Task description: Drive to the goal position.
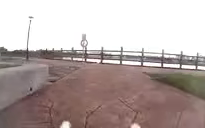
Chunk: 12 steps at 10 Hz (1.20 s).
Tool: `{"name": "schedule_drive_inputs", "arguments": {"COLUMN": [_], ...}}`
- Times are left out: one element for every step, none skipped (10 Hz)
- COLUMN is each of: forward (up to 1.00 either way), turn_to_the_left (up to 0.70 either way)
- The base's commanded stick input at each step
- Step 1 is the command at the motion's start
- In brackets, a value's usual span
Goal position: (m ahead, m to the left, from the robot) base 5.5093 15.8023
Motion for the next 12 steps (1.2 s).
{"name": "schedule_drive_inputs", "arguments": {"forward": [0.7, 0.7, 0.7, 0.7, 0.7, 0.7, 0.7, 0.7, 0.7, 0.7, 0.7, 0.7], "turn_to_the_left": [0.0, 0.0, 0.0, 0.01, 0.05, 0.15, 0.27, 0.34, 0.34, 0.34, 0.33, 0.16]}}
